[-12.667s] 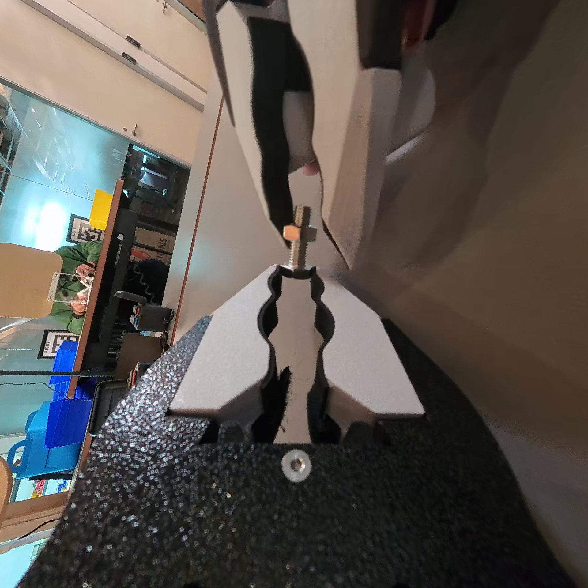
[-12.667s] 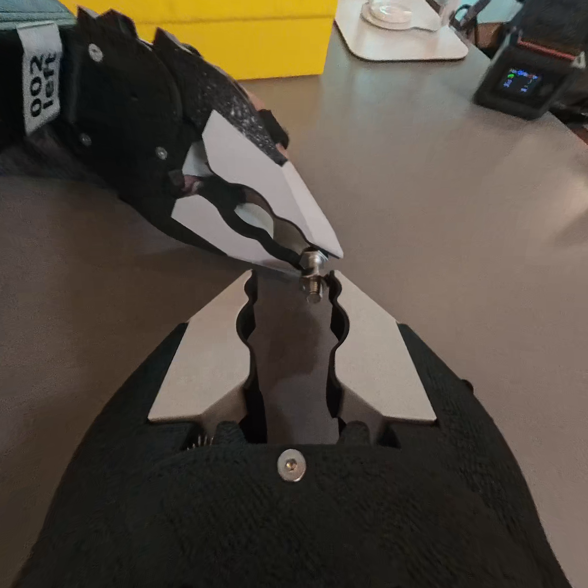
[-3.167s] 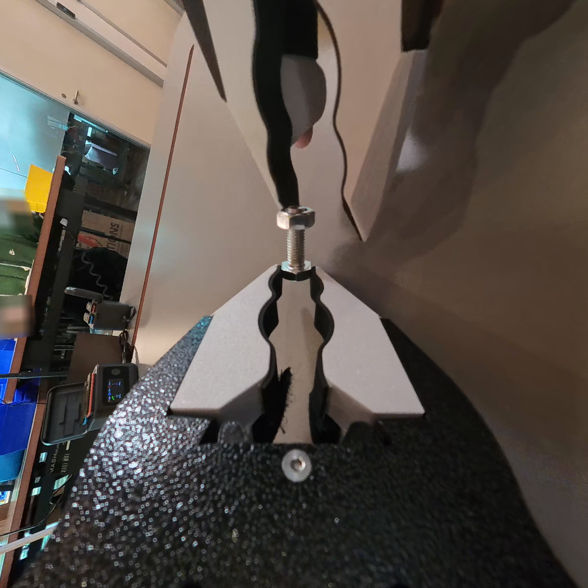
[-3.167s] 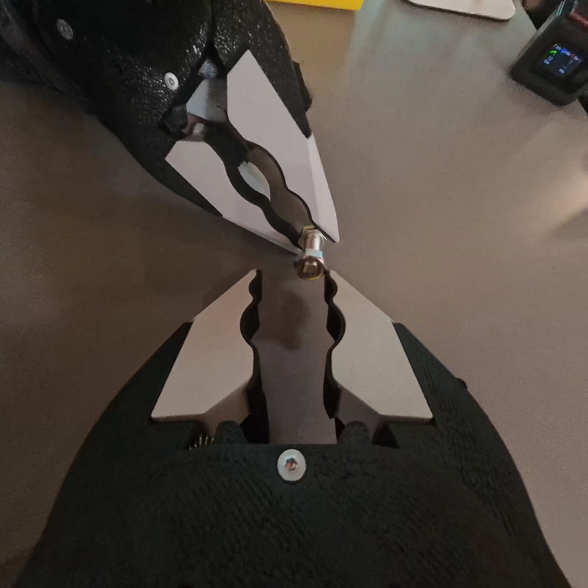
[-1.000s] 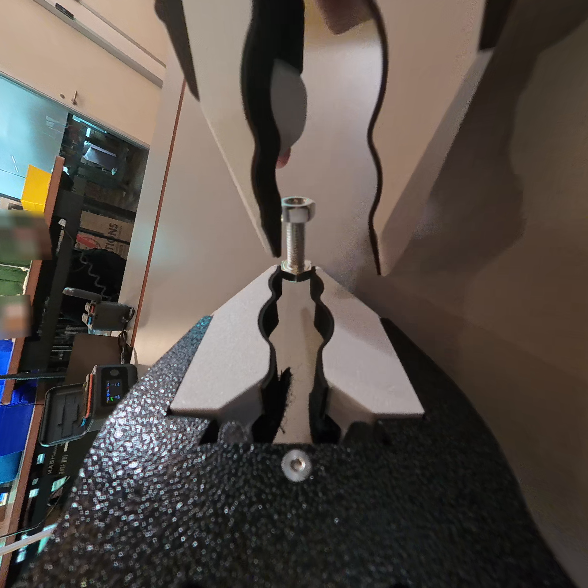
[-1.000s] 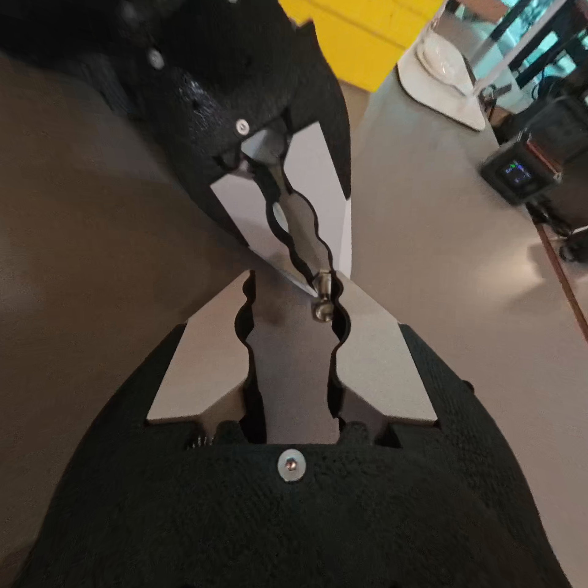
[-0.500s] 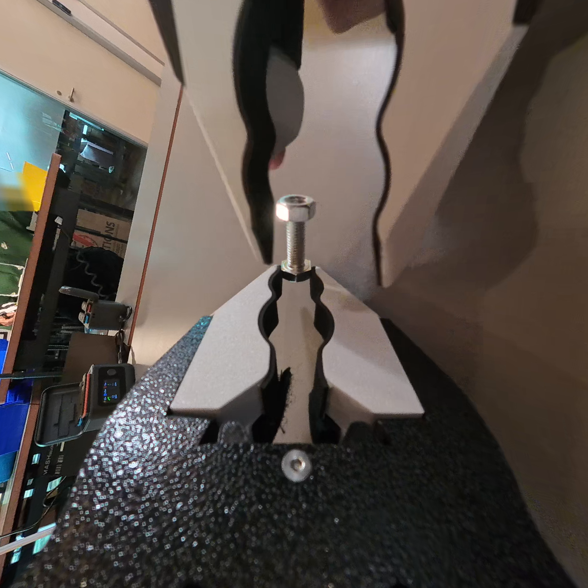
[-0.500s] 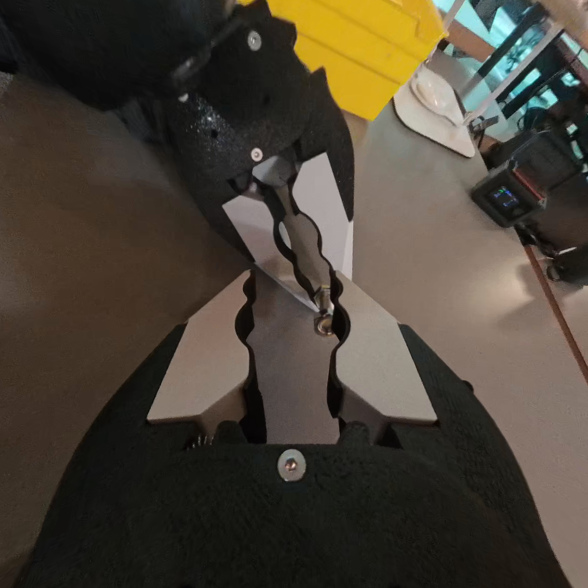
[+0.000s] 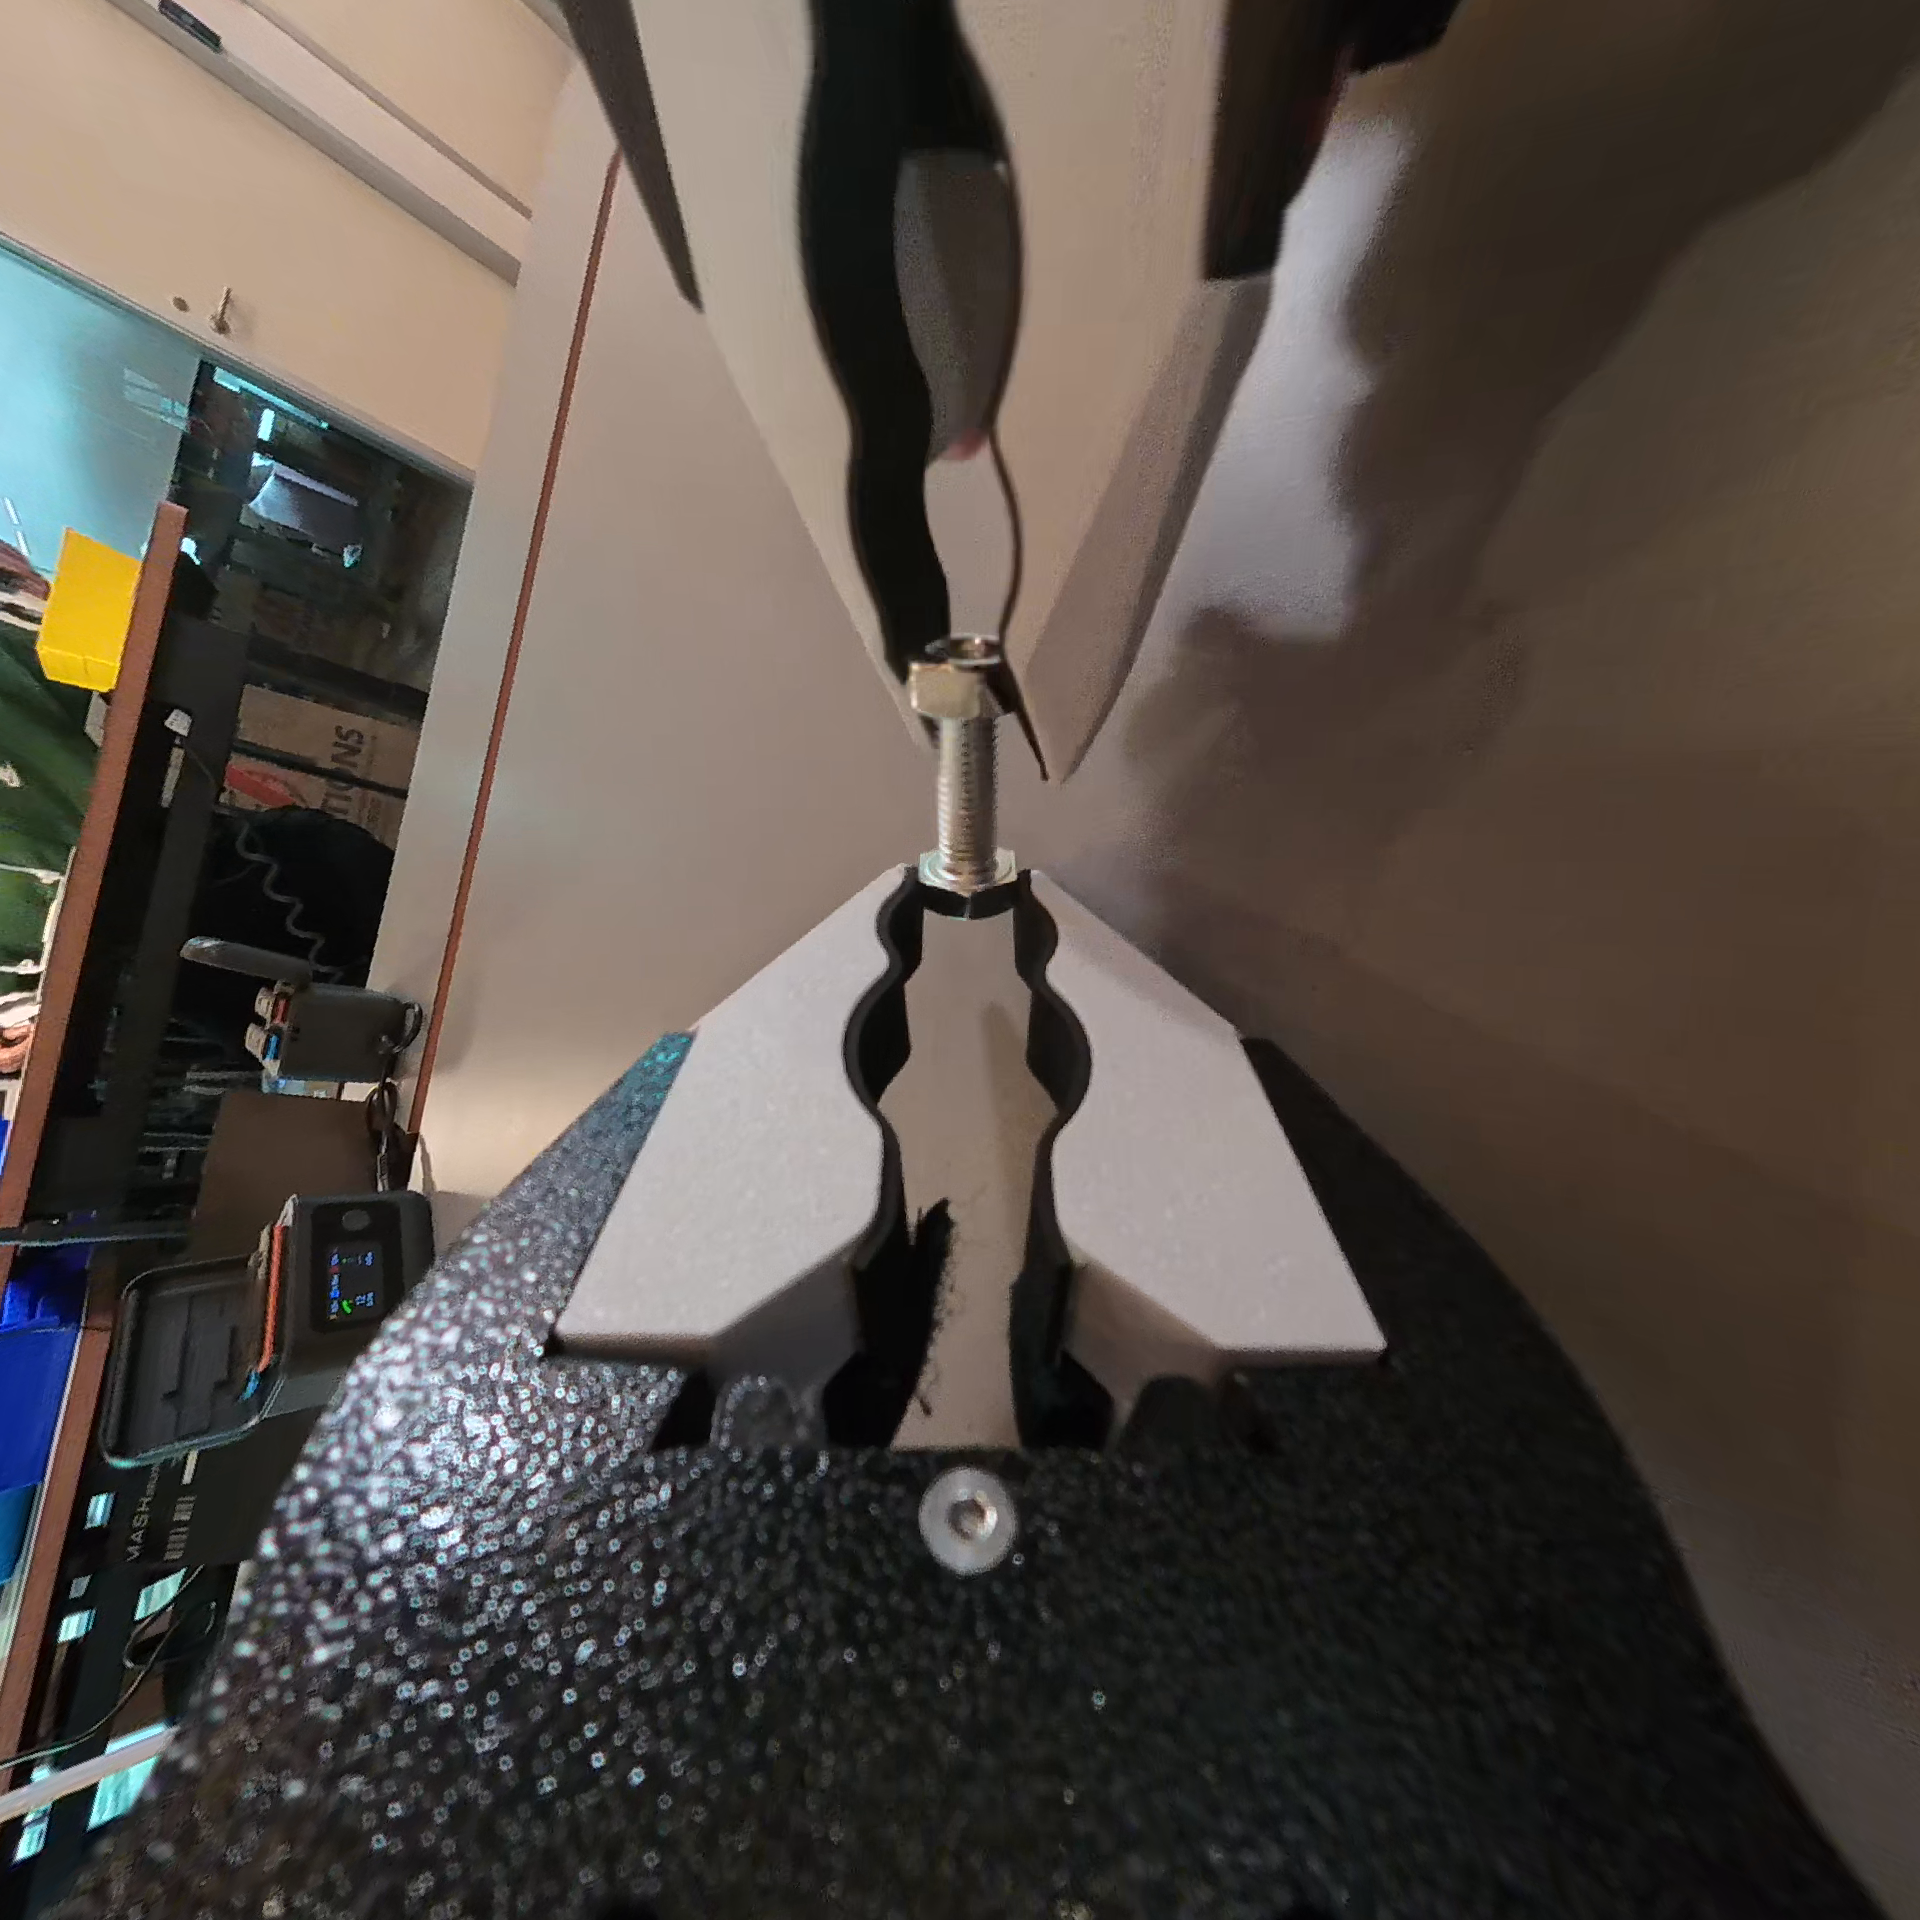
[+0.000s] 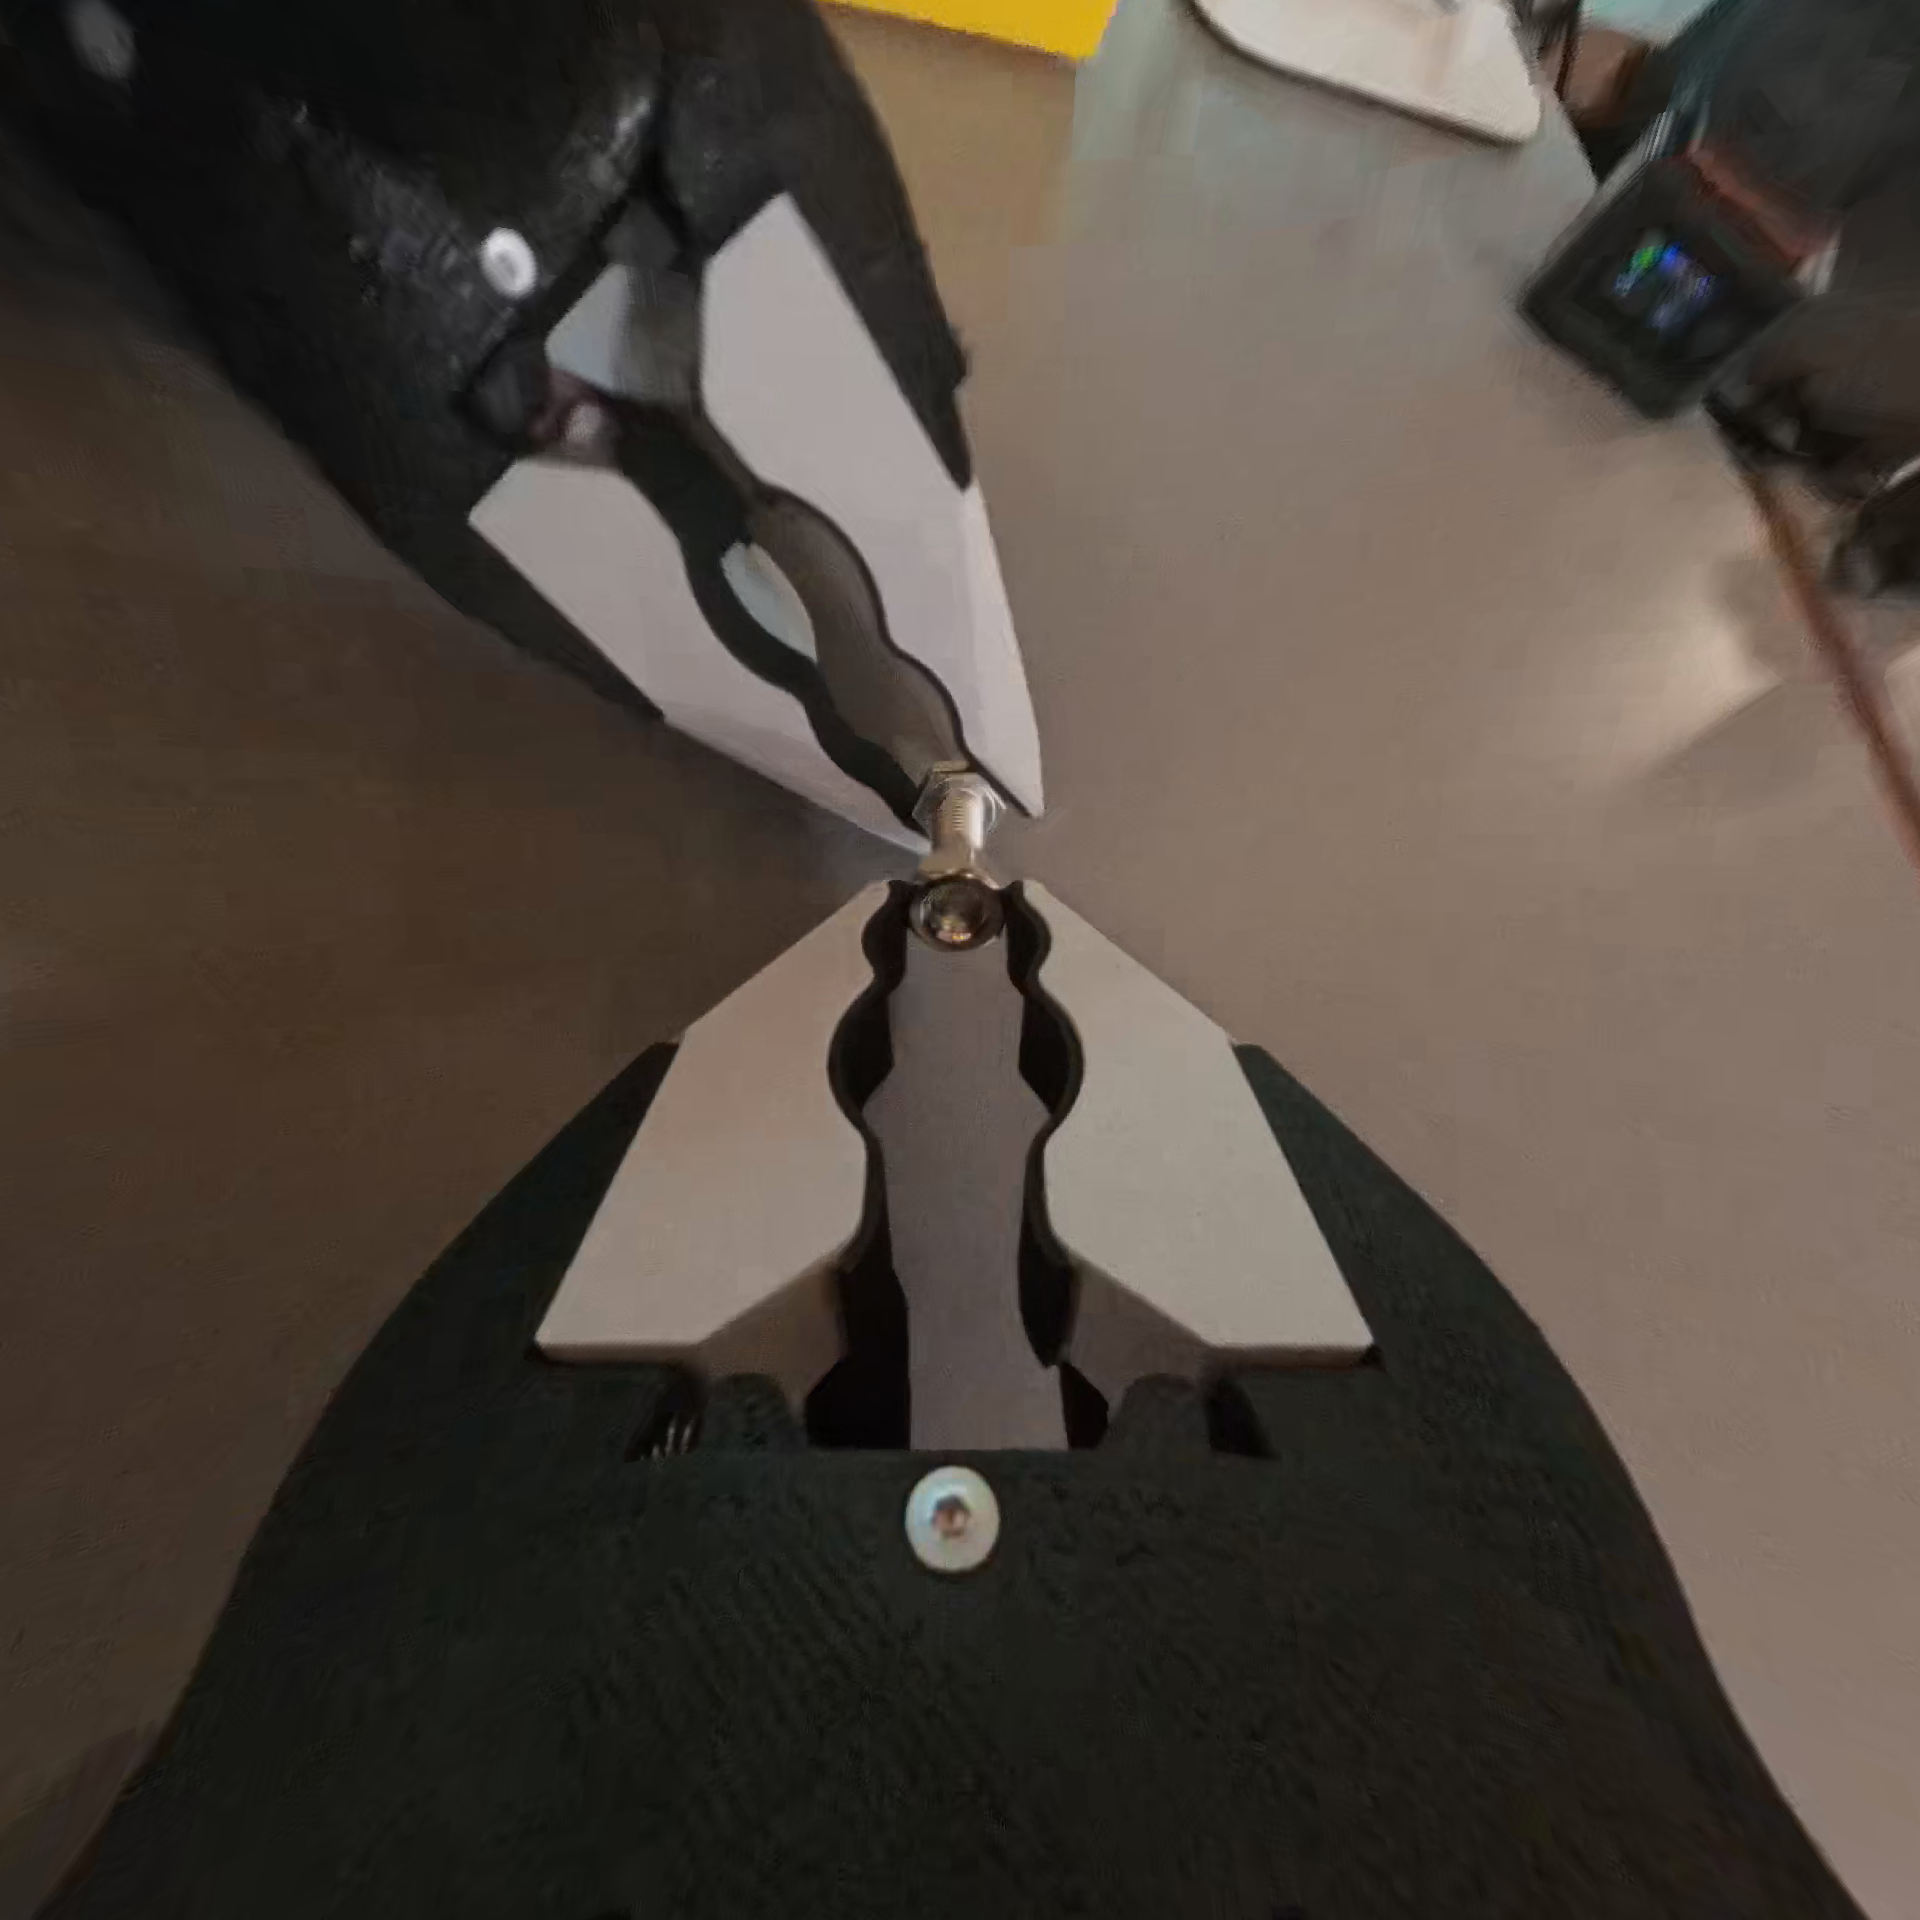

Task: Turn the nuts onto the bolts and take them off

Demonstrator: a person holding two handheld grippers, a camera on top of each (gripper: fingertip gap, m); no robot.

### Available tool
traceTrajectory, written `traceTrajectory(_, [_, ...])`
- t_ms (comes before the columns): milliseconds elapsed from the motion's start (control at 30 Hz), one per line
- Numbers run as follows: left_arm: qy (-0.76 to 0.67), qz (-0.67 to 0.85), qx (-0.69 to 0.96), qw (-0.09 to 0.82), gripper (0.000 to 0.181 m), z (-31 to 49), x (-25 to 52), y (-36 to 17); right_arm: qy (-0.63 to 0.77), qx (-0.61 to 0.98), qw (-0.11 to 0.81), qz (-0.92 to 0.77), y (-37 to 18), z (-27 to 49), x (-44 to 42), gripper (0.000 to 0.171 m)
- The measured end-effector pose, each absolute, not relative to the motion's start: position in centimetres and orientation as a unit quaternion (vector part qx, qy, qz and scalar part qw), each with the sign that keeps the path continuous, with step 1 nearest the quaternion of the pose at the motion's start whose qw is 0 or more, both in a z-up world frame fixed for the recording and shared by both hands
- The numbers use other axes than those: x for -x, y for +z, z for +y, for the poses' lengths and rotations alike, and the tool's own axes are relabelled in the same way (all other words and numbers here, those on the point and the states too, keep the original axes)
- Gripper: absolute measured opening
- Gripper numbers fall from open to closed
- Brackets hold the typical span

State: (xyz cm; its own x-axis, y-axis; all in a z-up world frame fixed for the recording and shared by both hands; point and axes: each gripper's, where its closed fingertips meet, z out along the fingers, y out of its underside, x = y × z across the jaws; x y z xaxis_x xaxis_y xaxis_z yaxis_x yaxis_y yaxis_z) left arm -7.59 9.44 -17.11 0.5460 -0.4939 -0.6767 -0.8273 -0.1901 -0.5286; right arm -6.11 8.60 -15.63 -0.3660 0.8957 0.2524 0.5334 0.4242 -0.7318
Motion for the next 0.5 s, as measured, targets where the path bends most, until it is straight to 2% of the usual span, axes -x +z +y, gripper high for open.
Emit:
traceTrajectory(33, [0.177, 0.442, 0.751, 0.458, 0.015, 9.3, 7.6, -17.1, 0.246, 0.414, 0.359, -0.799, -15.6, 8.6, 6.2, 0.018])
traceTrajectory(167, [0.161, 0.430, 0.766, 0.449, 0.016, 8.9, 8.4, -17.0, 0.058, 0.201, 0.507, -0.836, -15.2, 9.3, 7.1, 0.017])
traceTrajectory(300, [0.111, 0.387, 0.789, 0.465, 0.015, 8.7, 8.9, -16.5, 0.007, 0.160, 0.566, -0.808, -13.9, 9.6, 7.9, 0.018])
traceTrajectory(367, [0.132, 0.375, 0.787, 0.473, 0.015, 8.9, 9.7, -16.1, 0.074, 0.249, 0.543, -0.799, -13.9, 9.9, 7.8, 0.027])
traceTrajectory(433, [0.158, 0.369, 0.773, 0.490, 0.015, 9.3, 10.0, -15.5, 0.208, 0.382, 0.459, -0.775, -14.2, 9.3, 7.7, 0.036])
traceTrajectory(500, [0.187, 0.373, 0.757, 0.503, 0.015, 9.6, 9.8, -14.9, 0.350, 0.499, 0.367, -0.702, -13.3, 8.8, 8.0, 0.036])
